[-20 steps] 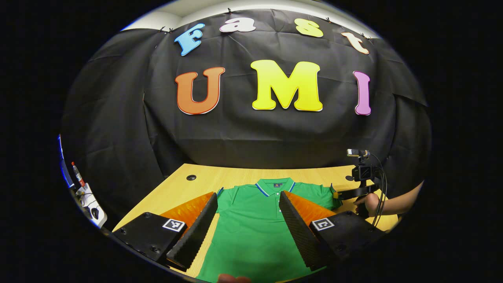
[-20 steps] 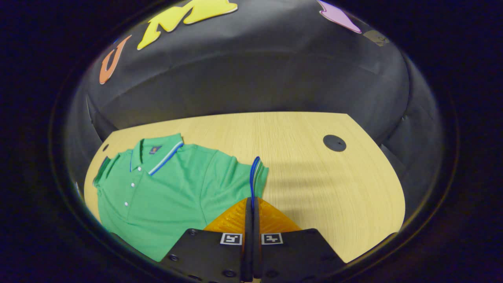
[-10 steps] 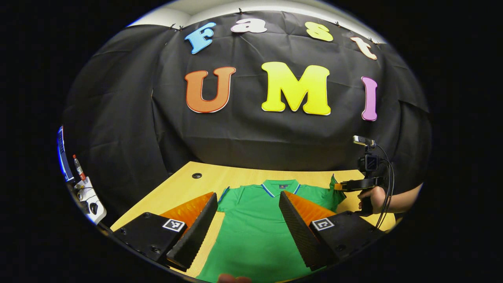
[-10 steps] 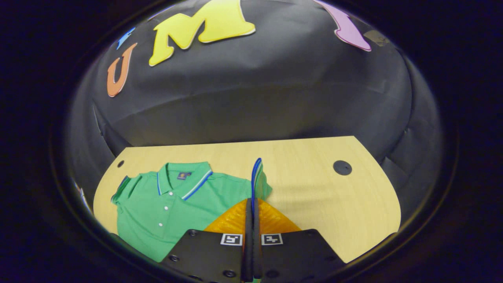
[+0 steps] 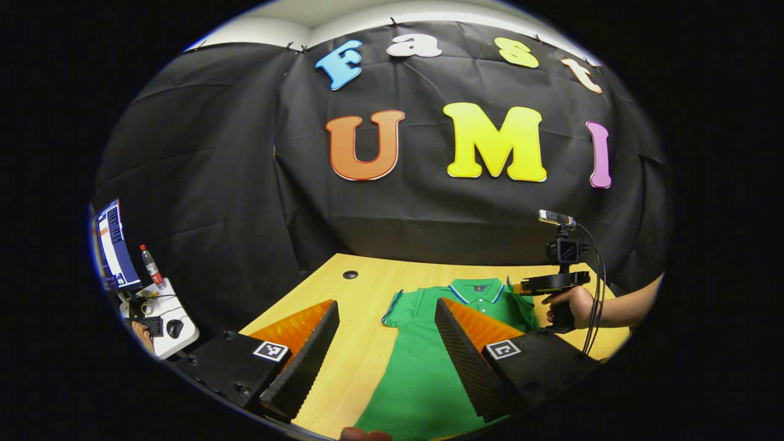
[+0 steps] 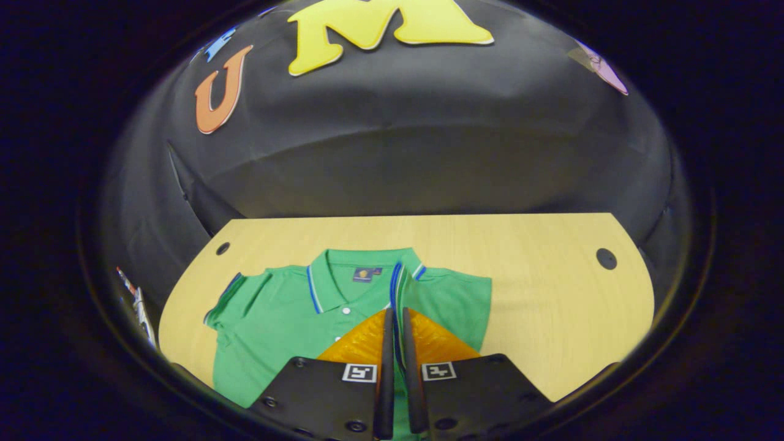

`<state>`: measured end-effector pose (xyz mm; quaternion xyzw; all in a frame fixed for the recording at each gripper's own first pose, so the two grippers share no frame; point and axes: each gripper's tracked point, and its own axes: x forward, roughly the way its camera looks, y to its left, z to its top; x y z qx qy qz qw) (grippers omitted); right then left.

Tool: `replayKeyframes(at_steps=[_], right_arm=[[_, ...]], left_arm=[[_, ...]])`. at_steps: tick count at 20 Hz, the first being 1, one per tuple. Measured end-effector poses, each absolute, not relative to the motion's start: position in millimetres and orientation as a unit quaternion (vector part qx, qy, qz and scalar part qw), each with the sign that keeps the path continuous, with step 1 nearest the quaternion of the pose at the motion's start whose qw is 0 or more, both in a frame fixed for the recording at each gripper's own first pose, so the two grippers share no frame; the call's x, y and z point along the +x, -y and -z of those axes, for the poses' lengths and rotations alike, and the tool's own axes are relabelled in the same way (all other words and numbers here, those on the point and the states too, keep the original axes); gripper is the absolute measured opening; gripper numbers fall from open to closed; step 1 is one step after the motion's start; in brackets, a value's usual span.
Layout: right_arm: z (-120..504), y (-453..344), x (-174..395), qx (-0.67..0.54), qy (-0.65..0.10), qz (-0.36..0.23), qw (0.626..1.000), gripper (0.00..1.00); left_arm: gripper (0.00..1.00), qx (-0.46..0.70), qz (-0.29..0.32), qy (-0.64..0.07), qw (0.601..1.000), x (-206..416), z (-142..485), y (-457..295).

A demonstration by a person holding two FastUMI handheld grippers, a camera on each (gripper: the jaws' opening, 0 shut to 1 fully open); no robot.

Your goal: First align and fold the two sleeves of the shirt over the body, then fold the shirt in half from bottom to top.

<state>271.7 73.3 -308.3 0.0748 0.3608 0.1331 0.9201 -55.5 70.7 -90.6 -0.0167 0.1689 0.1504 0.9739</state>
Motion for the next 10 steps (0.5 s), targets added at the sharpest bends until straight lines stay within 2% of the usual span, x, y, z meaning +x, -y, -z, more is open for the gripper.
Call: replayKeyframes(at_steps=[4, 6, 7, 10], right_arm=[[282.4, -69.8, 264.5, 0.083, -0.337, -0.126, 0.929, 0.76], [269.1, -61.1, 257.0, 0.077, -0.323, -0.114, 0.936, 0.82], [262.1, -57.8, 249.8, 0.071, -0.319, -0.113, 0.938, 0.90], [233.3, -50.8, 221.6, 0.049, -0.301, -0.119, 0.945, 0.87]], left_arm=[[1.00, -0.021, -0.152, -0.163, 0.975, -59.3, 88.0, -81.3], [1.00, -0.025, -0.140, -0.161, 0.977, -56.2, 88.4, -79.7], [1.00, -0.028, -0.130, -0.161, 0.978, -52.9, 90.4, -78.1], [1.00, -0.039, -0.091, -0.163, 0.982, -40.9, 96.6, -70.3]])
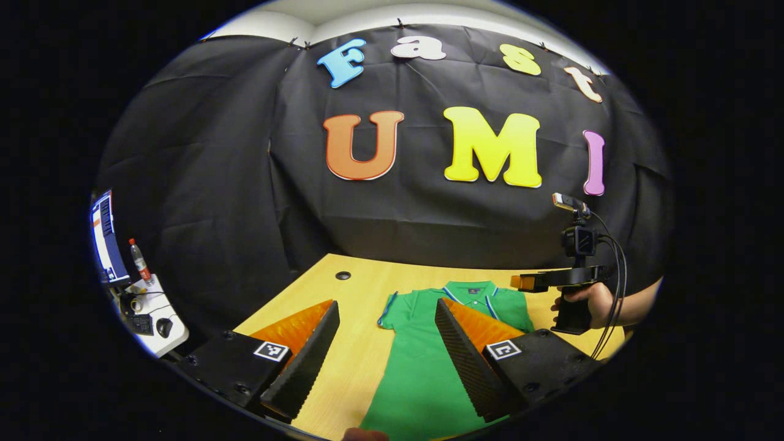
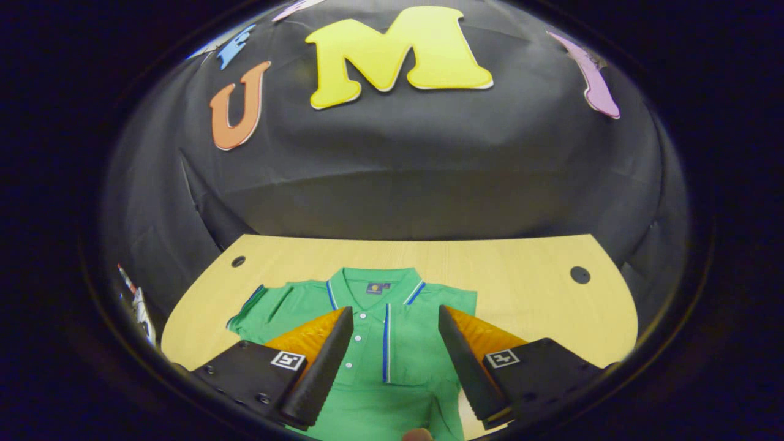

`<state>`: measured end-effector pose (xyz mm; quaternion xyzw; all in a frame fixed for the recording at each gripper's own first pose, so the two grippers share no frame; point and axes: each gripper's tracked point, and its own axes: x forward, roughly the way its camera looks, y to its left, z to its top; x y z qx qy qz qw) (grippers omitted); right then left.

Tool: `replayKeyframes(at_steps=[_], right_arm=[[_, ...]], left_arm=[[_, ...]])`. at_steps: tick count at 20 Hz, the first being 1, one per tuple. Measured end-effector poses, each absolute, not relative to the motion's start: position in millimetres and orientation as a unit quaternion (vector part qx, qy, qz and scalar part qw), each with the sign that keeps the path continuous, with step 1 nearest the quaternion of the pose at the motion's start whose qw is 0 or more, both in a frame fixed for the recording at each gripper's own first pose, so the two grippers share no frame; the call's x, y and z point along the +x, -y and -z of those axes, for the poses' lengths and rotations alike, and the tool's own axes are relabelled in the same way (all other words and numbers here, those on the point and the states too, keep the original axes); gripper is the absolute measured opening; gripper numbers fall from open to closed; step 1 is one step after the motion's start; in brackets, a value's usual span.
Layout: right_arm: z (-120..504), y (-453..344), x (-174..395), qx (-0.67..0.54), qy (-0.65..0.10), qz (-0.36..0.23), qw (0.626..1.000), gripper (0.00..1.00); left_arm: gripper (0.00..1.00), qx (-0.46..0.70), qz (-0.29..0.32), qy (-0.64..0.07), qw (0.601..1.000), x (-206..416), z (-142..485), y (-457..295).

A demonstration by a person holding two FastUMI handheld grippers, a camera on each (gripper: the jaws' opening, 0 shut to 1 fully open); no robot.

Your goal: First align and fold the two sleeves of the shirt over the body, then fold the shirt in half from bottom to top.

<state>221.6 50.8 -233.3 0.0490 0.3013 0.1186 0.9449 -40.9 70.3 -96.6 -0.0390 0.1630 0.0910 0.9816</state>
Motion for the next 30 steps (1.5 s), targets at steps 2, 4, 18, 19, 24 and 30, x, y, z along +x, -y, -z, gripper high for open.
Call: replayKeyframes(at_steps=[2, 4, 18, 19, 24, 30], right_arm=[[208.5, -43.7, 199.4, 0.034, -0.281, -0.124, 0.951, 0.91], [183.3, -34.3, 174.5, 0.025, -0.269, -0.128, 0.954, 0.90], [90.5, 41.3, 47.3, -0.021, -0.203, -0.091, 0.975, 0.90], [91.5, 50.0, 42.2, -0.027, -0.207, -0.082, 0.974, 0.90], [95.6, 75.3, 20.1, -0.032, -0.222, -0.052, 0.973, 0.90], [102.0, 91.2, 3.7, -0.034, -0.237, -0.029, 0.970, 0.90]], left_arm=[[1.00, -0.044, -0.073, -0.160, 0.983, -31.6, 97.7, -70.4], [1.00, -0.046, -0.057, -0.160, 0.984, -19.9, 103.8, -73.4], [0.98, -0.082, 0.013, -0.264, 0.961, 75.6, 204.3, -105.4], [0.98, -0.084, 0.016, -0.276, 0.957, 82.7, 214.4, -106.2], [0.98, -0.077, 0.018, -0.321, 0.944, 112.1, 271.5, -119.0], [0.99, -0.065, 0.038, -0.346, 0.935, 146.4, 323.5, -128.2]])
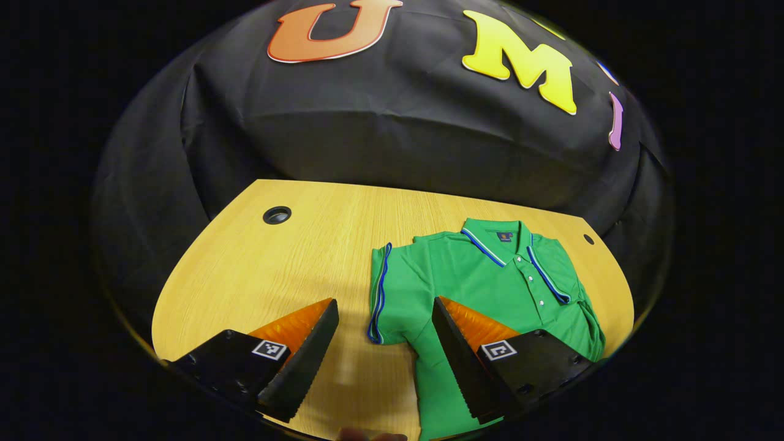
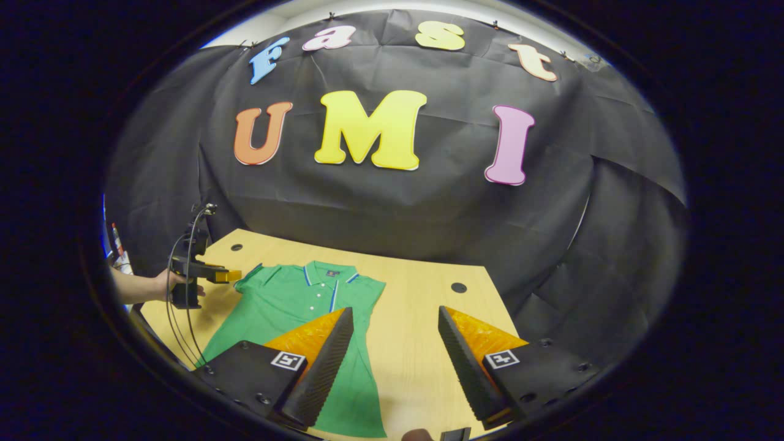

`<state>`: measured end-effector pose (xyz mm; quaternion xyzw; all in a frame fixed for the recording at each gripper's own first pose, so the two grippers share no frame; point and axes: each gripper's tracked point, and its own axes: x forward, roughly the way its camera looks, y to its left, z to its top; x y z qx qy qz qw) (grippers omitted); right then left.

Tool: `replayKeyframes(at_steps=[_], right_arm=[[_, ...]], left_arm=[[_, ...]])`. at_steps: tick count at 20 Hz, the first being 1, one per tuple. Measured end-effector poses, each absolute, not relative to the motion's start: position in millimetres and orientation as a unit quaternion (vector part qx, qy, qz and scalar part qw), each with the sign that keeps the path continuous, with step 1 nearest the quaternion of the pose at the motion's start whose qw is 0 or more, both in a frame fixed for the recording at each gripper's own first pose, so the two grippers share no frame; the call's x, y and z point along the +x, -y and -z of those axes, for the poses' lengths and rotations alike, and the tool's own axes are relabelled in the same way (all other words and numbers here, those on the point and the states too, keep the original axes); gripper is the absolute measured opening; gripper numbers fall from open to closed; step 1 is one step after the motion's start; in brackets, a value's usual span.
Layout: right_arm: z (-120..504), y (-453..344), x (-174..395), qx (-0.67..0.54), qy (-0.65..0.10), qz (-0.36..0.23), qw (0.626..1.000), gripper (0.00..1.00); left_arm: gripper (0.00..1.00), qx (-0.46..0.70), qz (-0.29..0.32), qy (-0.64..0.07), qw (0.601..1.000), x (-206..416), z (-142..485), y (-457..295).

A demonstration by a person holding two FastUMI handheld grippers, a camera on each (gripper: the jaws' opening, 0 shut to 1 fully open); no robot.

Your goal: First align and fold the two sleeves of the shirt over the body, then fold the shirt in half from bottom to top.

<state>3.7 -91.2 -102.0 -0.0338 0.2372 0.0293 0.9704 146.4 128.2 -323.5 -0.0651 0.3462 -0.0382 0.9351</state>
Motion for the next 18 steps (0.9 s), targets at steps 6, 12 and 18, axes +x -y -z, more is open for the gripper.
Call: replayKeyframes(at_steps=[6, 12, 18], right_arm=[[125.0, 101.5, -14.8, -0.019, -0.266, -0.025, 0.963, 0.90], [136.0, 112.0, -15.1, -0.006, -0.276, -0.011, 0.961, 0.87], [148.8, 103.4, -23.3, -0.035, -0.284, -0.018, 0.958, 0.87]], left_arm=[[0.87, -0.056, 0.047, -0.375, 0.924, 160.2, 360.7, -132.1], [0.47, -0.034, 0.033, -0.380, 0.924, 167.2, 373.2, -142.9], [0.06, -0.047, 0.058, -0.373, 0.925, 167.5, 365.4, -129.0]])
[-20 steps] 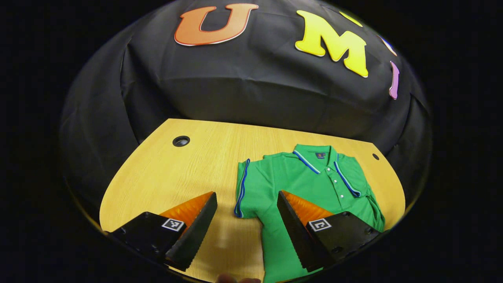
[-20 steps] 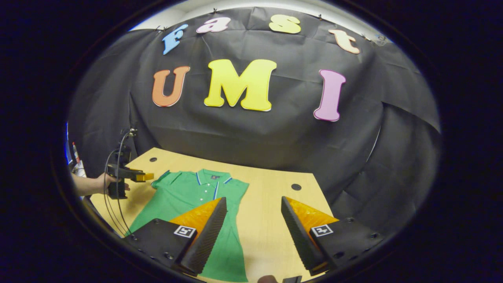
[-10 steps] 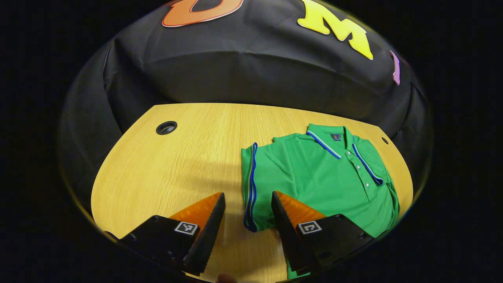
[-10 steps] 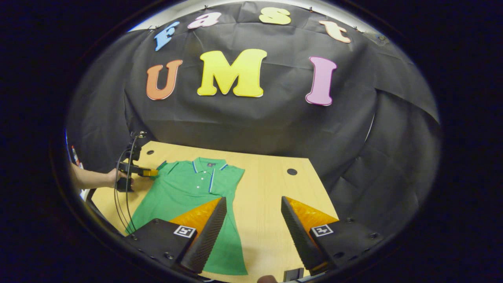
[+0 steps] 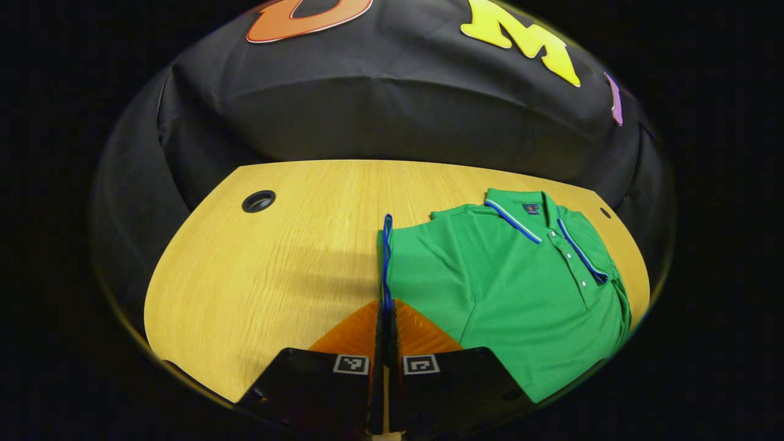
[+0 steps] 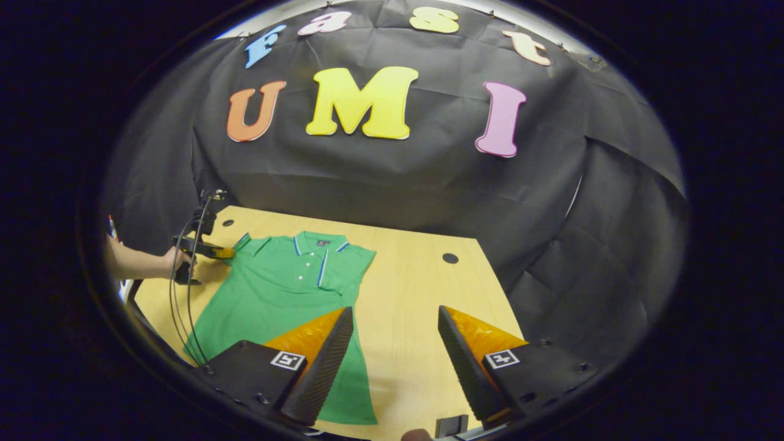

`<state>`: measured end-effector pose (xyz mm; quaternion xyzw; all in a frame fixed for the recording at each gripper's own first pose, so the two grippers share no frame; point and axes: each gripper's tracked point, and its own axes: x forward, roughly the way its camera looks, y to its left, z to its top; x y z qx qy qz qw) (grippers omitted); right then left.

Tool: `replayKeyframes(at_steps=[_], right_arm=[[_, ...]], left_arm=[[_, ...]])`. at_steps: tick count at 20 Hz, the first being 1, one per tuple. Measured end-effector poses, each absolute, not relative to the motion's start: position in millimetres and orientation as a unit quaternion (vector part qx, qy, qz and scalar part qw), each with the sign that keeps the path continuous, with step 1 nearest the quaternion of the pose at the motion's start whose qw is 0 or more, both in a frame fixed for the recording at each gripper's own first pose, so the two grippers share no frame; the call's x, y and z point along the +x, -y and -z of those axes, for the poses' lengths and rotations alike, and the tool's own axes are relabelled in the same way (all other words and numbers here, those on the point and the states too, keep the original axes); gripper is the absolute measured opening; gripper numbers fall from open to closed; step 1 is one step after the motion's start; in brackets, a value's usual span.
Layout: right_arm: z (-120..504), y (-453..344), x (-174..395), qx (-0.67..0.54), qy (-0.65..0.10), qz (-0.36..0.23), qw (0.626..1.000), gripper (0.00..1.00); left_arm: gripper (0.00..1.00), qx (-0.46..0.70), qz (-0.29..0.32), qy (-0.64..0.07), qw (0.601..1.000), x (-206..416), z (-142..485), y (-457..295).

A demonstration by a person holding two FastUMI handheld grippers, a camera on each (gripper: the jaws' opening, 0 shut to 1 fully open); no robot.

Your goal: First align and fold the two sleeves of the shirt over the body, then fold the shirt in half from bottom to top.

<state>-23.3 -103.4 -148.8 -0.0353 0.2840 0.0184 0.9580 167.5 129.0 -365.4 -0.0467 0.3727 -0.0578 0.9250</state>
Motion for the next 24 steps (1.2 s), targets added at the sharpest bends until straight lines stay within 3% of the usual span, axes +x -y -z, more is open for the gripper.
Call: replayKeyframes(at_steps=[3, 9, 20, 24], right_arm=[[147.5, 98.3, -22.3, -0.030, -0.277, -0.015, 0.960, 0.96], [140.1, 104.3, -20.9, -0.015, -0.266, -0.009, 0.964, 0.95], [127.5, 122.7, -38.7, 0.017, -0.240, 0.014, 0.971, 0.94], [131.0, 125.4, -41.7, 0.022, -0.241, 0.017, 0.970, 0.96]], left_arm=[[0.04, -0.038, 0.050, -0.351, 0.934, 174.5, 346.3, -129.9], [0.03, -0.038, 0.059, -0.332, 0.941, 185.2, 303.1, -99.8], [0.04, -0.079, 0.117, -0.352, 0.925, 175.9, 288.3, 22.5], [0.13, -0.095, 0.144, -0.338, 0.925, 168.6, 279.7, 57.4]])
